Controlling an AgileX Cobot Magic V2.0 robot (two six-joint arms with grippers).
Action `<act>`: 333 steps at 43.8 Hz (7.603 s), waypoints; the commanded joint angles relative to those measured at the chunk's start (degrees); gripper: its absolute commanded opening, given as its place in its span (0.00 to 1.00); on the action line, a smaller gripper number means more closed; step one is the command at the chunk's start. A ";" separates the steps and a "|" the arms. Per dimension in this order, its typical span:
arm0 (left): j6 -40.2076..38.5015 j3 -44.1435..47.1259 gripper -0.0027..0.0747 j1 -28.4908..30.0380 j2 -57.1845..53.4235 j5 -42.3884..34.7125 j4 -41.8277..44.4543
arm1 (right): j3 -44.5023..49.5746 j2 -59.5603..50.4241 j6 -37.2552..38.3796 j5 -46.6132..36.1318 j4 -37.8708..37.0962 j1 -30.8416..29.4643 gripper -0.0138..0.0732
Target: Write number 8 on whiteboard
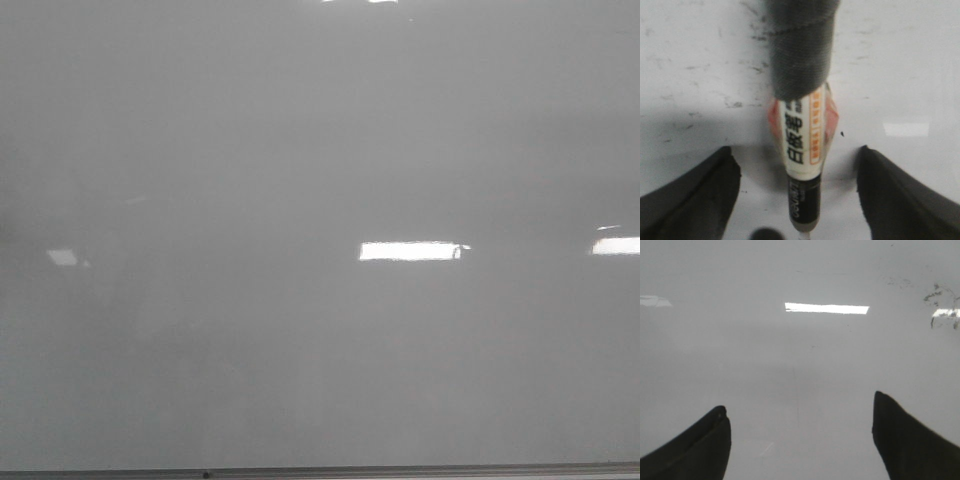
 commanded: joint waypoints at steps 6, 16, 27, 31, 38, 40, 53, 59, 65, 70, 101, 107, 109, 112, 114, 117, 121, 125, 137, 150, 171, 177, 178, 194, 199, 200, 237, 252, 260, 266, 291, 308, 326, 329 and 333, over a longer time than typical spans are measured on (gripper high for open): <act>-0.35 -1.61 0.17 -0.14 -1.46 -2.96 -0.20 | -2.10 0.83 -0.26 -4.01 0.26 0.04 0.85; -0.35 -2.65 0.01 -0.14 -7.83 8.13 -0.43 | -2.10 0.83 -0.26 -3.70 0.37 0.04 0.85; 2.94 -11.02 0.01 -3.69 -14.78 36.13 -1.41 | -6.16 6.02 -0.31 1.69 5.42 0.58 0.80; 8.07 -13.30 0.01 -7.98 -15.48 42.41 -3.24 | -9.42 10.42 -0.43 5.12 5.42 2.65 0.78; 19.89 -14.60 0.01 -19.27 -18.72 46.39 -11.91 | -16.60 19.11 -4.01 13.41 6.61 9.79 0.78; 25.01 -14.72 0.01 -22.45 -19.73 47.60 -14.70 | -18.64 21.26 -6.27 15.44 7.81 11.90 0.78; 40.41 -15.16 0.01 -41.31 -26.09 52.60 -22.84 | -32.64 33.72 -29.86 30.38 26.74 28.40 0.78; 40.43 -15.16 0.01 -46.33 -26.43 52.49 -22.84 | -37.36 38.95 -39.01 34.21 34.47 33.10 0.78; 40.43 -15.16 0.01 -48.71 -26.43 51.46 -22.84 | -39.98 43.29 -43.95 33.86 37.06 38.16 0.78; 40.43 -15.16 0.01 -49.24 -26.43 51.08 -23.09 | -41.54 46.74 -45.61 31.10 37.06 42.54 0.78; 40.32 -15.16 0.03 -49.24 -26.54 49.33 -23.17 | -44.16 54.45 -47.52 24.99 36.95 48.03 0.24; 40.32 -15.16 0.31 -49.24 -26.54 48.15 -23.17 | -44.16 54.45 -47.52 25.07 36.36 48.03 0.09; 40.23 -15.16 0.47 -49.24 -26.54 47.86 -23.42 | -44.16 54.45 -47.52 24.85 35.76 48.03 0.07; 40.23 -15.16 0.71 -49.24 -26.54 47.25 -24.56 | -44.16 54.45 -47.52 24.10 34.61 47.73 0.08; 39.65 -15.16 0.79 -49.24 -26.54 46.97 -25.65 | -44.05 54.45 -47.46 23.39 33.70 47.10 0.08; 37.34 -15.16 0.76 -49.13 -26.54 46.40 -26.05 | -43.83 54.45 -47.07 22.37 33.14 44.87 0.08; 37.10 -15.05 0.55 -49.03 -26.99 46.40 -25.49 | -43.38 54.37 -45.49 21.94 33.14 40.36 0.08; 37.10 -14.69 0.31 -49.03 -29.06 45.65 -25.49 | -41.44 53.71 -44.82 21.61 33.30 34.56 0.08; 34.49 -6.41 0.05 -49.03 -46.55 33.50 -25.71 | -33.60 49.52 -44.87 16.88 39.44 19.85 0.08; 33.79 5.36 0.01 -49.03 -60.64 31.62 -31.39 | -34.35 50.50 -45.09 17.04 45.23 17.28 0.08; 33.79 5.58 0.01 -49.03 -61.35 31.86 -31.83 | -58.41 70.25 -45.09 17.77 46.85 18.39 0.08; 33.79 5.58 0.01 -49.03 -61.35 31.86 -31.83 | -63.85 75.66 -45.09 16.91 46.85 20.02 0.08; 33.79 5.58 0.01 -49.03 -61.35 31.86 -31.83 | -64.58 76.34 -45.09 16.85 46.85 20.28 0.08; 33.79 5.58 0.01 -49.03 -61.35 31.90 -31.83 | -66.21 82.27 -45.04 18.14 43.88 23.02 0.09; 33.79 5.58 0.01 -49.03 -61.35 31.90 -31.83 | -64.81 81.57 -44.81 18.27 41.18 22.05 0.09; 33.79 5.58 0.01 -49.03 -61.35 31.90 -31.83 | -64.41 81.36 -44.81 18.27 41.07 21.69 0.09; 33.79 5.58 0.01 -49.03 -61.35 31.90 -31.83 | -54.19 82.06 -45.48 10.20 45.41 27.08 0.09; 33.79 5.58 0.01 -49.03 -61.35 31.99 -31.83 | -60.35 81.85 -45.48 10.10 46.73 27.27 0.09; 33.79 5.58 0.01 -49.03 -61.35 31.99 -31.83 | -60.48 81.18 -45.48 13.50 46.09 23.65 0.09; 33.79 5.58 0.01 -49.03 -61.35 31.99 -31.83 | -60.48 78.63 -45.48 13.43 46.04 19.52 0.09; 33.79 5.58 0.01 -49.03 -61.35 31.88 -31.83 | -64.37 76.81 -45.48 10.17 46.42 20.47 0.09; 33.79 5.58 0.01 -49.03 -61.35 31.88 -31.83 | -65.73 71.94 -53.04 21.53 55.28 23.03 0.09; 33.79 1.06 0.32 -49.03 -59.09 33.52 -35.97 | -65.73 62.85 -54.46 54.29 45.29 23.06 0.09; 33.79 -1.31 0.51 -49.03 -56.99 35.47 -35.22 | -65.60 62.32 -53.05 54.20 43.46 23.94 0.09; 31.55 -4.53 0.66 -49.03 -52.95 37.88 -32.61 | -65.60 61.57 -52.81 54.20 40.31 27.46 0.09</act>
